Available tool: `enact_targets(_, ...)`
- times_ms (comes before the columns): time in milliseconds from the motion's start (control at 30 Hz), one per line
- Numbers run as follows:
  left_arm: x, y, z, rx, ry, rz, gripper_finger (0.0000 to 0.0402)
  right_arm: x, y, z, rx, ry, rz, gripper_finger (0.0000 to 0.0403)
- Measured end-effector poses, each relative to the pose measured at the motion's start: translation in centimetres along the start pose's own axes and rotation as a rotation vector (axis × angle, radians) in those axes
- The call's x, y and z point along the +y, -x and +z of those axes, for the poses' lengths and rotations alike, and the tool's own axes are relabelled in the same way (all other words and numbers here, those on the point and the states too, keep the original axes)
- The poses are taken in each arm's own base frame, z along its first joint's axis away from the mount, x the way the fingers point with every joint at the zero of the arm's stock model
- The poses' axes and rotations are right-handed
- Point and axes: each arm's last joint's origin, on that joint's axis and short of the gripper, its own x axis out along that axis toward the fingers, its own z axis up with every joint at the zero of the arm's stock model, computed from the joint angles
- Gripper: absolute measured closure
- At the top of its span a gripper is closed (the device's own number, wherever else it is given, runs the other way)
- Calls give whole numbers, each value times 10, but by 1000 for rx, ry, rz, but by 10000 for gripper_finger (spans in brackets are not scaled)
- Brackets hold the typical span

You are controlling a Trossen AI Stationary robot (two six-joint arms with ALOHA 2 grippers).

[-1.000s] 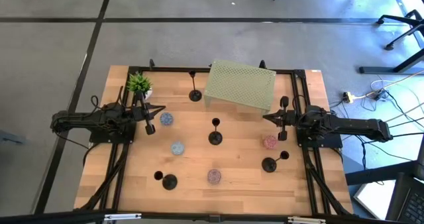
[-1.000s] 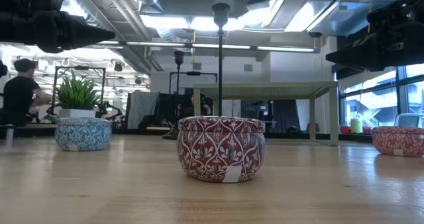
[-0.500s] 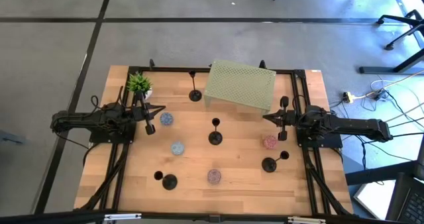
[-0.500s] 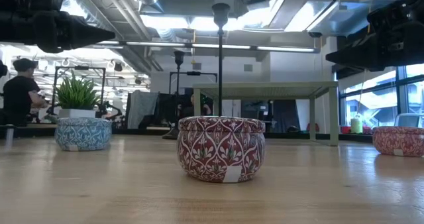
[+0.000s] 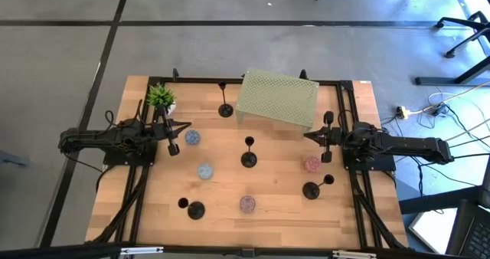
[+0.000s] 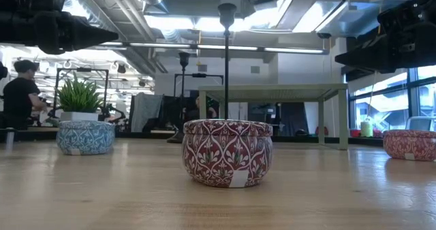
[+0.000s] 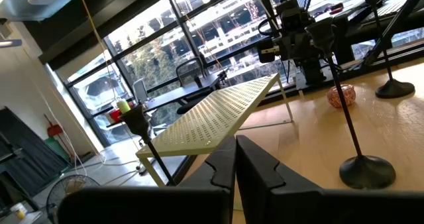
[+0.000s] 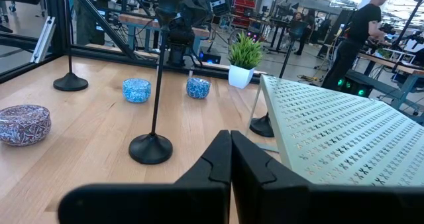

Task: Pick & Place candle stick holders

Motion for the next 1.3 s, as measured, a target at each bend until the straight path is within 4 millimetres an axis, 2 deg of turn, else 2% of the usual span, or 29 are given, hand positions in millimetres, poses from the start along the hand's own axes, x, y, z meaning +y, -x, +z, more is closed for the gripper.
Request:
enact_targets(433,0,0,0,0,1,0,393,0,0,1,-7,-10,-2,401)
enact_targets(500,0,0,0,-4,60,-10,393,0,0,1,-10,-59,18,401)
enact_targets(600,-2,0,2,-36,314,-97,393,3,0,2,-24,-211,113,401)
enact_targets(633,-2,0,4,-60,349,-101,393,3,0,3,-30,-230,132,401)
enact_targets(800,1,0,8,-98,314,-50,393,5,1,4,-44,-240,190,401)
enact_targets(933,2,1,10,-121,318,-43,393,4,1,5,-49,-258,179,401)
enact_targets(1067,1,1,11,-135,406,-100,393,4,1,5,-49,-273,168,401)
enact_targets(1300,1,-1,13,-147,492,-109,371,-3,2,19,-201,-239,-12,401)
